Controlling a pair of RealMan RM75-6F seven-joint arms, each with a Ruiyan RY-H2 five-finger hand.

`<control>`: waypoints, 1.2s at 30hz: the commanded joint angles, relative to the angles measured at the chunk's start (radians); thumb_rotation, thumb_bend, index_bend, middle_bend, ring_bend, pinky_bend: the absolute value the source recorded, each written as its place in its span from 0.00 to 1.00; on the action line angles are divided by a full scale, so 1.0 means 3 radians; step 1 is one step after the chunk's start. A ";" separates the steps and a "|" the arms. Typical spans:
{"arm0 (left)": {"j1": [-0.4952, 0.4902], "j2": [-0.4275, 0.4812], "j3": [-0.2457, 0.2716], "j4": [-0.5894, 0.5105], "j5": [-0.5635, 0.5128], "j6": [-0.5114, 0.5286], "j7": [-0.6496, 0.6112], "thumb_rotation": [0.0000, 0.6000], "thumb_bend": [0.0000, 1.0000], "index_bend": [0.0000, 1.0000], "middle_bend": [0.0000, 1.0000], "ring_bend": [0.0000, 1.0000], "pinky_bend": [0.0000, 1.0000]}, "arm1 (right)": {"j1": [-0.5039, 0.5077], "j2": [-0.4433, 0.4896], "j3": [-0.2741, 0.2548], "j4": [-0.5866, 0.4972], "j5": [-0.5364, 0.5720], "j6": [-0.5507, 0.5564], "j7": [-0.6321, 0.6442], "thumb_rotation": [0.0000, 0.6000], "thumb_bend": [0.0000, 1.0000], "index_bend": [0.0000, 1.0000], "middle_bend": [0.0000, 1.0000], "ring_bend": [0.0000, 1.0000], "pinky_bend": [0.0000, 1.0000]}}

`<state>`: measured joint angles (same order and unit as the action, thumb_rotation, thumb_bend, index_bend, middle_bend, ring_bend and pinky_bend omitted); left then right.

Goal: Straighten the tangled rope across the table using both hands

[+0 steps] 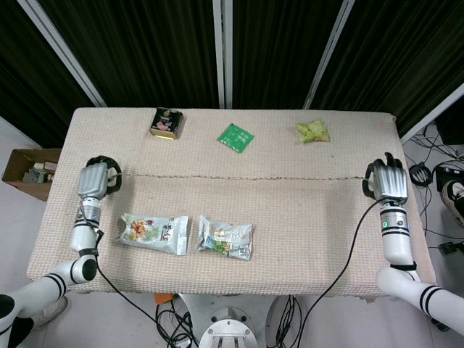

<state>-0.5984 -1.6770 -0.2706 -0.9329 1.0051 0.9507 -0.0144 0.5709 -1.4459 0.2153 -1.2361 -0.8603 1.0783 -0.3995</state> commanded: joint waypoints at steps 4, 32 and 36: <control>-0.0062 -0.0187 -0.0039 0.0327 -0.0059 -0.0198 -0.0050 1.00 0.61 0.65 0.32 0.17 0.15 | 0.0036 -0.0269 -0.0020 0.0370 0.0066 -0.0181 -0.0029 1.00 0.48 0.66 0.35 0.08 0.21; 0.0202 0.0019 -0.0036 -0.0039 0.0251 0.0333 0.0057 1.00 0.30 0.28 0.20 0.14 0.15 | -0.0241 -0.0330 0.0065 0.0542 -0.0527 0.0042 0.0634 1.00 0.28 0.15 0.19 0.05 0.15; 0.0429 0.0448 0.0012 -0.0609 0.0475 0.0754 0.0044 1.00 0.28 0.28 0.20 0.14 0.15 | -0.0474 0.0184 0.0070 -0.0058 -0.0673 0.0291 0.0784 1.00 0.28 0.15 0.19 0.05 0.15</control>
<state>-0.5257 -1.6399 -0.2757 -0.9996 1.0929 1.0834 -0.0003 0.4881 -1.5067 0.2306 -1.1273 -1.0208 1.1006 -0.2058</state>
